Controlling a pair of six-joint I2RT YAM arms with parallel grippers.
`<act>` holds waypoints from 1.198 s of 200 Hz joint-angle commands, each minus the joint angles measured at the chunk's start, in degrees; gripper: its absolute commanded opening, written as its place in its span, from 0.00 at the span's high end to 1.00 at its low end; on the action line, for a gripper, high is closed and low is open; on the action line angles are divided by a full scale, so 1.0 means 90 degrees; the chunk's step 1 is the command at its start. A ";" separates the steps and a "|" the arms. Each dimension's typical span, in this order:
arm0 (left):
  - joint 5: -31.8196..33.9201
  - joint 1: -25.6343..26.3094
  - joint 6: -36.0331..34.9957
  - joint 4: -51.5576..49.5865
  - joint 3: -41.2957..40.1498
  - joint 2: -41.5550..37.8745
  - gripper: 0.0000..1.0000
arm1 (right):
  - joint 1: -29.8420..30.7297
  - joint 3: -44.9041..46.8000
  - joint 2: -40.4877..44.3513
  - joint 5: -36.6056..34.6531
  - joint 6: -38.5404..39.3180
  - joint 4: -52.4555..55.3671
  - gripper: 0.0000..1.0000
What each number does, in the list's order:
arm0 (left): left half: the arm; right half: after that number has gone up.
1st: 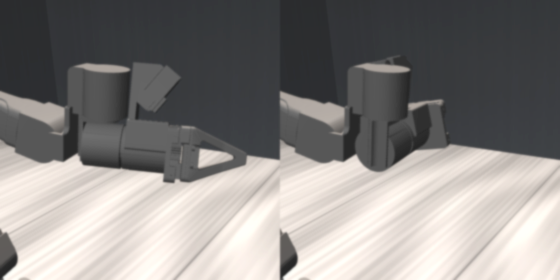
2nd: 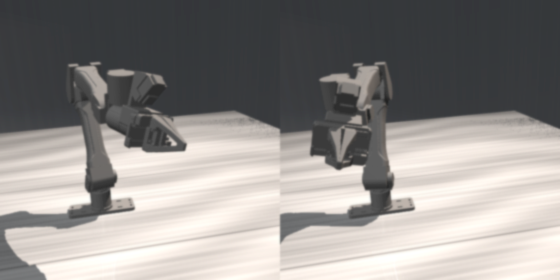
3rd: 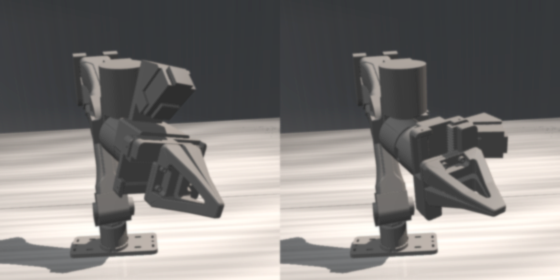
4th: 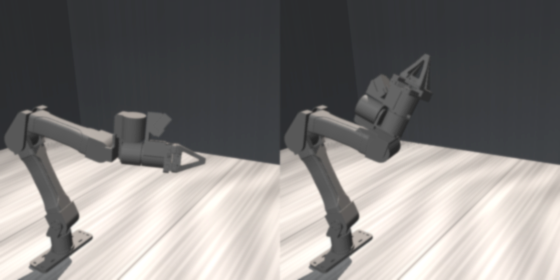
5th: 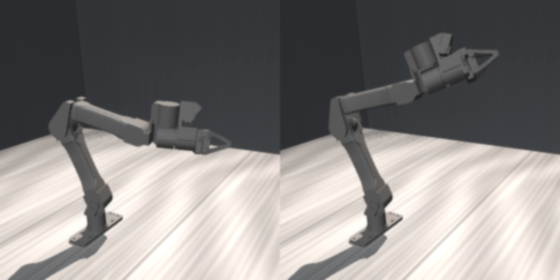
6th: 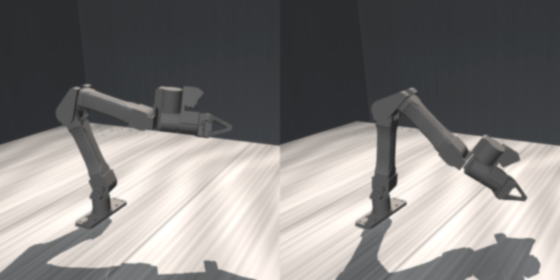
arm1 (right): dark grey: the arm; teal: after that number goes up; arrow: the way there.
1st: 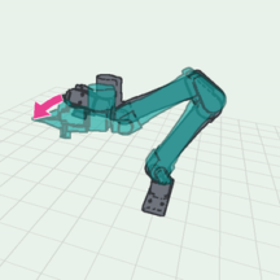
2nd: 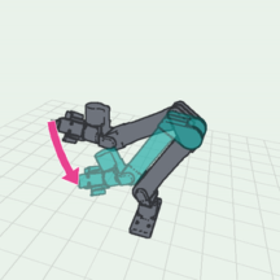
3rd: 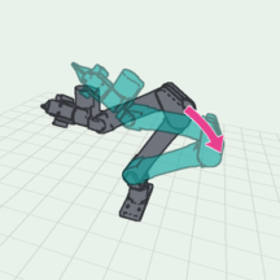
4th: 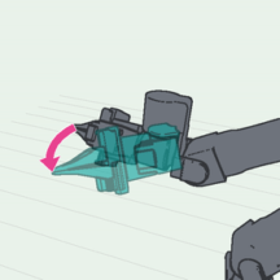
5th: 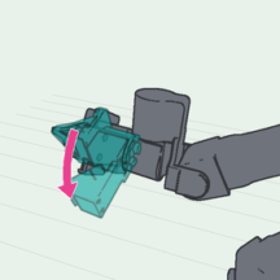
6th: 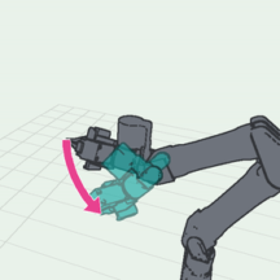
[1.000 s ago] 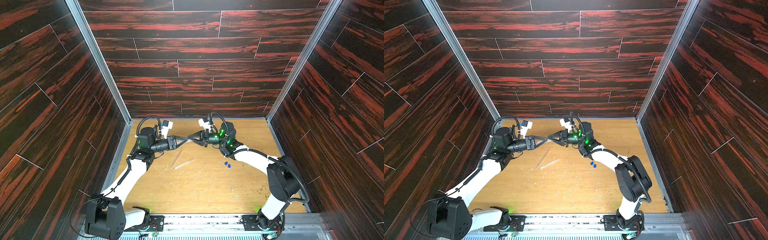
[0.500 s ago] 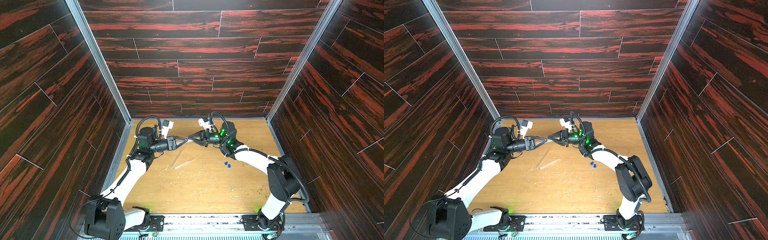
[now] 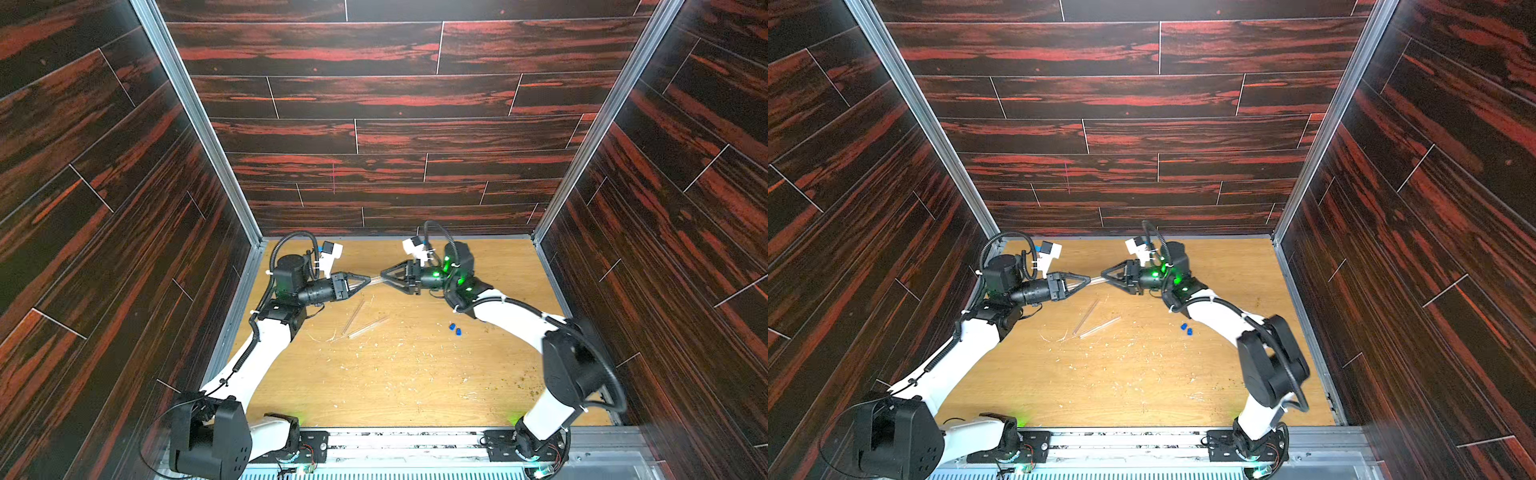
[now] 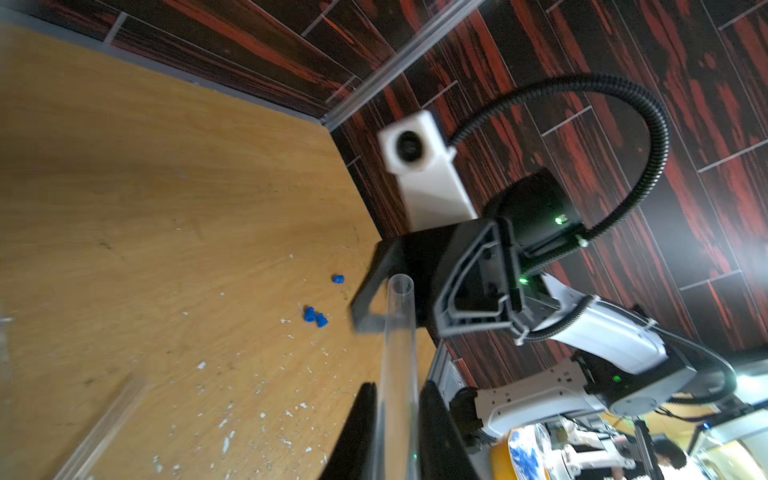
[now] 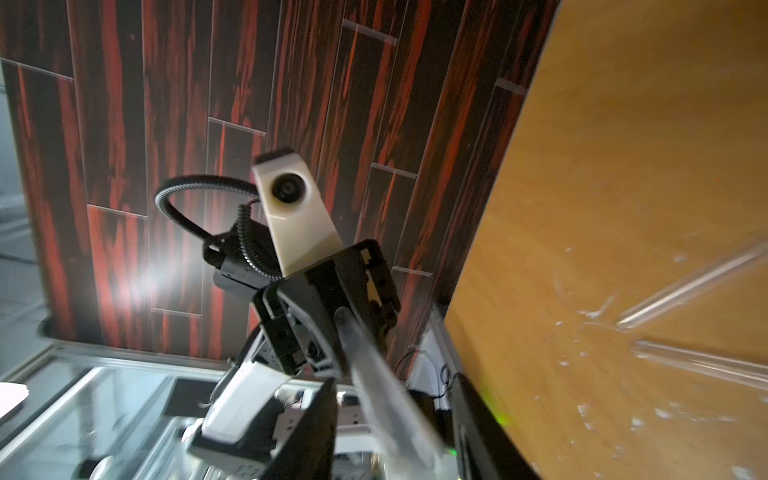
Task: Insert stoppers into test tubes
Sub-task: Pick up the test tube at the center of the board, then pick up the stopper from the center of the board.
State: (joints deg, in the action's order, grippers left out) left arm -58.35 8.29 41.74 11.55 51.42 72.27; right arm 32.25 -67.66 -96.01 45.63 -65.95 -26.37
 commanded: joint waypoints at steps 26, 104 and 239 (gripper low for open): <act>-0.0010 -0.0157 -0.0339 -0.0244 -0.0050 -0.0223 0.87 | -0.0395 0.0116 0.0871 -0.0250 0.1012 0.1331 0.48; 0.0001 -0.0238 -0.1164 -0.0841 -0.0020 -0.0123 0.87 | -0.1034 -0.0895 0.1961 -0.2895 0.4914 0.6966 0.32; 0.0104 -0.0336 -0.1522 -0.1082 -0.0015 0.0017 0.87 | -0.1132 0.0523 0.2164 -0.5391 0.4672 0.8149 0.29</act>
State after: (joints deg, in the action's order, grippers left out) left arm -57.41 5.56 29.82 2.50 51.42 72.07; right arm 22.17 -65.30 -77.67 -1.80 -18.90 46.48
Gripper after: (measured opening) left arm 0.189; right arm 0.717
